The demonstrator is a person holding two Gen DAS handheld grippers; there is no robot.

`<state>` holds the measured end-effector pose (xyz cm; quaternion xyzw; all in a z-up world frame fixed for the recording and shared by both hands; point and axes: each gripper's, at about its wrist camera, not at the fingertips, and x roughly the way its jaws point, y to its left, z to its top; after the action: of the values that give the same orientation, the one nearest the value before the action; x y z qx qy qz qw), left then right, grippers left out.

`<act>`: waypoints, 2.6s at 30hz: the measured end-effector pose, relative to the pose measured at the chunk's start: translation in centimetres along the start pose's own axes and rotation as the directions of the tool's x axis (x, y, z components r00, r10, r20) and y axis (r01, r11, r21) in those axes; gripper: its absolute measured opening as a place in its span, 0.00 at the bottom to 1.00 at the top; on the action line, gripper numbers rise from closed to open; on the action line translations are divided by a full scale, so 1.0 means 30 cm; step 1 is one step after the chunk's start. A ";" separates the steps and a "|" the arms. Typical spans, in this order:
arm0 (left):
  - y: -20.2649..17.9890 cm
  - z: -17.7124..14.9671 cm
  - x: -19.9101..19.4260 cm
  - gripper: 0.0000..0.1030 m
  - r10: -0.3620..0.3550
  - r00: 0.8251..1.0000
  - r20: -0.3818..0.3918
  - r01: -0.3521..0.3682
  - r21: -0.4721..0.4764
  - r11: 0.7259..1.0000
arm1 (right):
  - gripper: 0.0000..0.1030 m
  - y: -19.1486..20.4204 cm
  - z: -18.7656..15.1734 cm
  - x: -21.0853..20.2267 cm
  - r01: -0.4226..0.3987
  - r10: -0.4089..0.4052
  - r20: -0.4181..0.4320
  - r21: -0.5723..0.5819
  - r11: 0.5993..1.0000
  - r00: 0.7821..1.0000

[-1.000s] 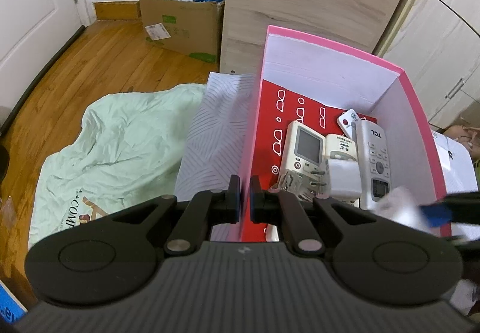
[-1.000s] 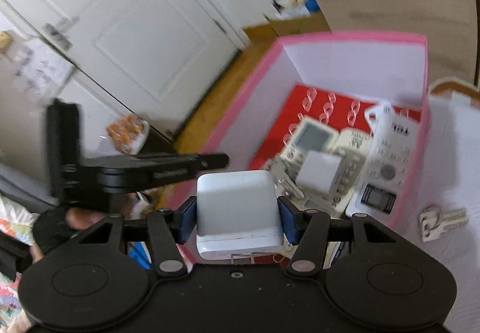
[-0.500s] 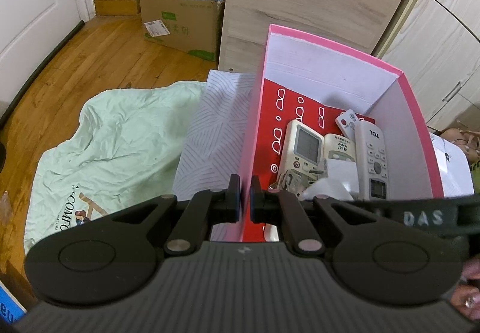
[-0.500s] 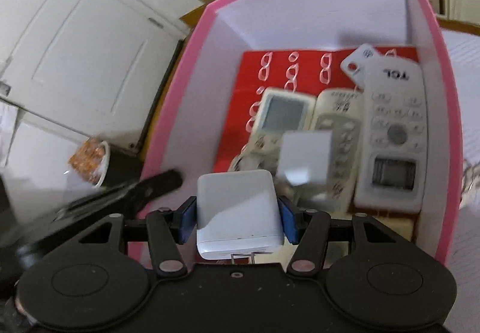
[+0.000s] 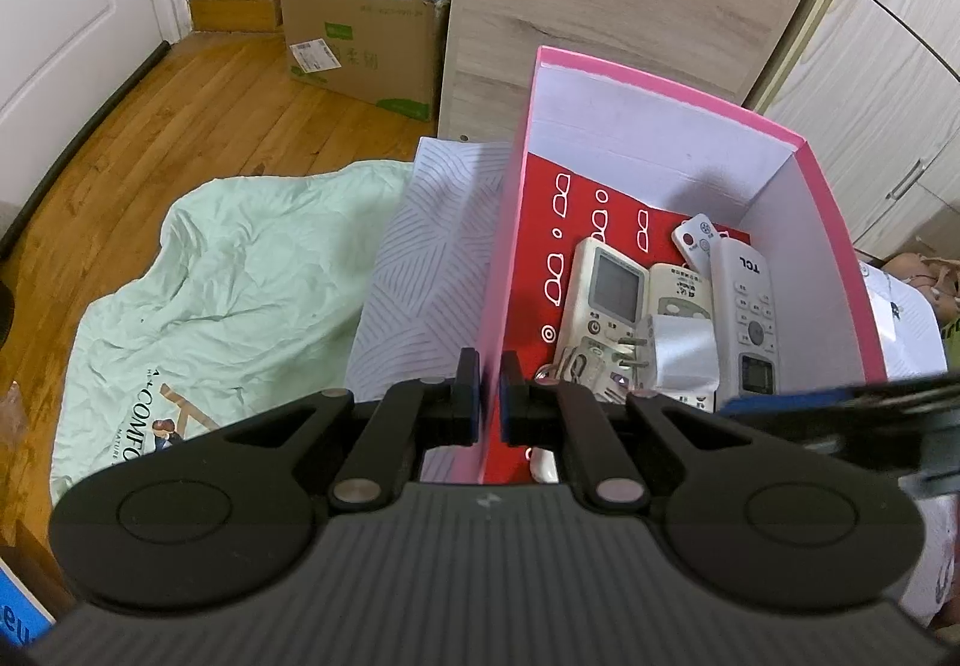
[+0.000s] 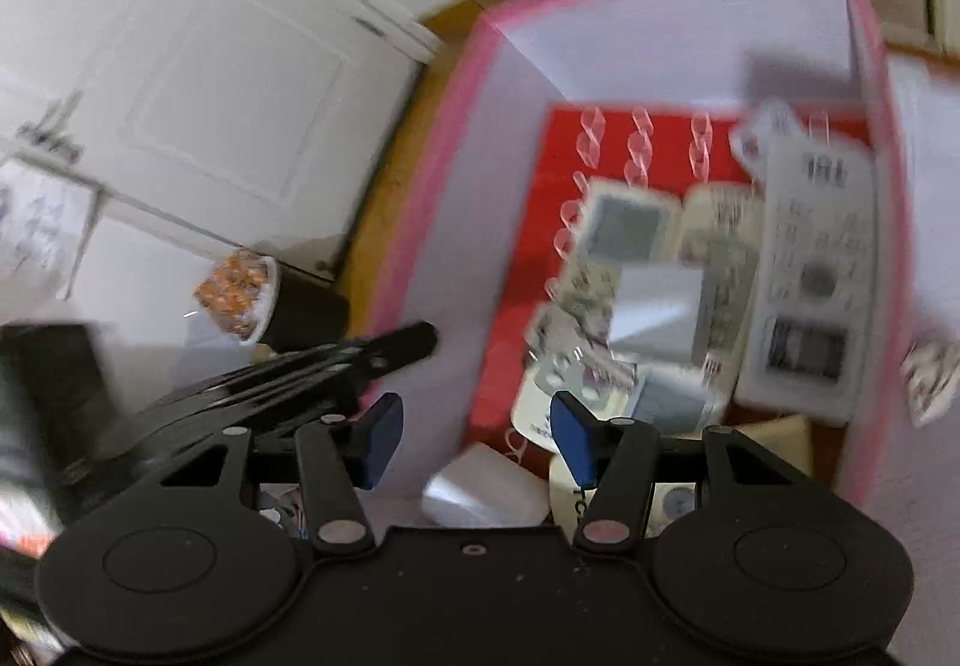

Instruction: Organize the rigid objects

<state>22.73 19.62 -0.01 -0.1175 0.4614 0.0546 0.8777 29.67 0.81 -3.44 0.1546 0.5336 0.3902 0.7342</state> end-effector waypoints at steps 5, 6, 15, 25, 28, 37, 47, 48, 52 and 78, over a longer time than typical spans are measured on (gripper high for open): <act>0.007 0.010 0.006 0.05 0.005 1.000 -0.004 -0.005 -0.003 1.000 | 0.60 0.025 -0.034 -0.232 0.041 -0.008 0.143 -0.228 0.973 0.990; 0.005 0.010 0.006 0.05 0.009 1.000 -0.004 -0.009 -0.001 1.000 | 0.60 0.023 -0.053 -0.281 0.065 -0.013 0.181 -0.285 0.956 0.983; -0.003 0.019 0.008 0.05 0.024 1.000 -0.017 -0.024 0.012 1.000 | 0.60 -0.151 -0.142 -0.416 0.390 -0.225 0.370 -0.470 0.791 0.902; -0.003 0.018 0.012 0.05 0.016 1.000 -0.016 -0.016 0.014 1.000 | 0.57 -0.376 -0.138 -0.204 0.404 -0.284 0.313 -0.444 0.800 0.906; -0.007 0.016 0.013 0.05 0.019 1.000 -0.014 -0.019 0.024 1.000 | 0.57 -0.395 -0.124 -0.156 0.416 -0.303 0.302 -0.453 0.789 0.904; -0.019 0.007 0.008 0.07 0.028 1.000 -0.001 -0.028 0.057 0.998 | 0.44 -0.393 -0.164 -0.083 0.454 -0.321 0.329 -0.520 0.723 0.888; -0.008 0.009 0.006 0.07 0.024 1.000 -0.002 -0.024 0.055 0.998 | 0.04 -0.355 -0.138 -0.183 0.450 -0.282 0.391 -0.454 0.769 0.876; -0.009 0.008 0.006 0.07 0.024 1.000 -0.002 -0.024 0.057 0.998 | 0.04 -0.351 -0.131 -0.197 0.442 -0.271 0.398 -0.441 0.781 0.876; -0.011 0.007 0.006 0.07 0.025 1.000 -0.001 -0.025 0.057 0.998 | 0.04 -0.307 -0.123 -0.253 0.446 -0.249 0.440 -0.429 0.785 0.863; 0.004 0.005 0.005 0.09 0.023 1.000 0.001 -0.023 0.048 0.999 | 0.04 0.053 -0.234 -0.232 0.099 0.090 0.266 -0.621 0.778 0.960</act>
<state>22.93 19.77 -0.07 -0.0913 0.4637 0.0536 0.8796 21.80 -4.64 -0.48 -0.0466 0.2637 0.5178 0.8125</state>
